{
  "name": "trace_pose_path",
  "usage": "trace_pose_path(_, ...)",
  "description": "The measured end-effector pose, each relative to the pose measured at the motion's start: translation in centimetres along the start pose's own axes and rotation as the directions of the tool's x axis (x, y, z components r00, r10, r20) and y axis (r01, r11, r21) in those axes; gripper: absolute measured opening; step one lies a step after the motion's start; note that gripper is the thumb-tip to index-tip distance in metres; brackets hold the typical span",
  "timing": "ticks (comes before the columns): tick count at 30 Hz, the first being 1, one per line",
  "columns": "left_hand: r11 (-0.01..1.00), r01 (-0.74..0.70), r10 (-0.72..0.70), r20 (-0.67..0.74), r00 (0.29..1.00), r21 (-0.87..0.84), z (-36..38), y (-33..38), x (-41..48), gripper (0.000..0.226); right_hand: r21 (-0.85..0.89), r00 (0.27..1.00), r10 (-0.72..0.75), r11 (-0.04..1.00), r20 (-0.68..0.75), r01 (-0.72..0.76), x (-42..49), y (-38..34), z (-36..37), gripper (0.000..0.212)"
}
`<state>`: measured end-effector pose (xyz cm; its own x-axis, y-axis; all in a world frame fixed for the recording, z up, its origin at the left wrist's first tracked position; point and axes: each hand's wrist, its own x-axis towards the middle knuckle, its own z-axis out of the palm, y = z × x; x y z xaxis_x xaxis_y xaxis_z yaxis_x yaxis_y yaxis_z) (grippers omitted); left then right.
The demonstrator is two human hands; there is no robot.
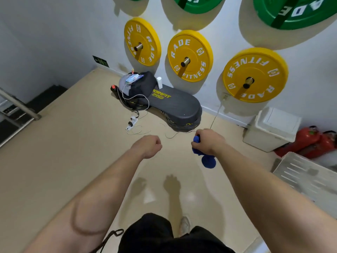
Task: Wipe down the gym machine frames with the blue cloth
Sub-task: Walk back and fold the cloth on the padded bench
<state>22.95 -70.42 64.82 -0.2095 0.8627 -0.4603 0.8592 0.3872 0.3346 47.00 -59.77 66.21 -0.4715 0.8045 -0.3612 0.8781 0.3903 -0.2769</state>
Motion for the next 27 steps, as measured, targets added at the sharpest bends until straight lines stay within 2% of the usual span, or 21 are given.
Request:
trace_pose_path(5, 0.998, -0.057, 0.057, 0.016, 0.998, 0.003, -6.3, -1.3, 12.1, 0.014, -0.002, 0.999, 0.023, 1.0, -0.026, -0.023, 12.0, -1.7, -3.6, 0.022)
trace_pose_path(10, 0.991, -0.13, 0.13, 0.031, 0.991, 0.017, -13.2, -3.4, 23.3, 0.018, 0.08, 0.993, 0.105, 0.992, -0.046, -0.101, 22.8, -4.0, -6.9, 0.025)
trace_pose_path(13, 0.986, -0.165, 0.166, 0.063, 0.984, -0.021, -16.4, -4.4, 28.4, 0.013, 0.118, 0.989, 0.141, 0.984, -0.049, -0.134, 28.0, -5.7, -8.8, 0.03)
trace_pose_path(16, 0.968, -0.22, 0.229, 0.066, 0.971, -0.118, -18.8, -4.2, 32.9, 0.01, 0.206, 0.981, 0.175, 0.966, -0.083, -0.155, 32.7, -6.9, -10.8, 0.027)
trace_pose_path(20, 0.912, -0.224, 0.261, 0.065, 0.963, -0.344, -20.2, -2.2, 38.3, 0.025, 0.291, 0.976, 0.198, 0.942, -0.088, -0.165, 38.7, -7.4, -12.6, 0.024)
trace_pose_path(22, 0.89, -0.25, 0.297, 0.07, 0.952, -0.382, -20.9, -1.0, 41.1, 0.032, 0.348, 0.979, 0.173, 0.929, -0.105, -0.127, 42.0, -7.2, -13.7, 0.024)
trace_pose_path(25, 0.871, -0.227, 0.287, 0.077, 0.955, -0.436, -22.3, 0.8, 45.4, 0.032, 0.411, 0.983, 0.13, 0.909, -0.128, -0.066, 47.0, -6.7, -15.0, 0.025)
trace_pose_path(27, 0.841, -0.188, 0.234, 0.027, 0.972, -0.507, -23.4, 1.8, 48.0, 0.026, 0.456, 0.983, 0.12, 0.889, -0.137, -0.045, 50.3, -6.3, -15.9, 0.027)
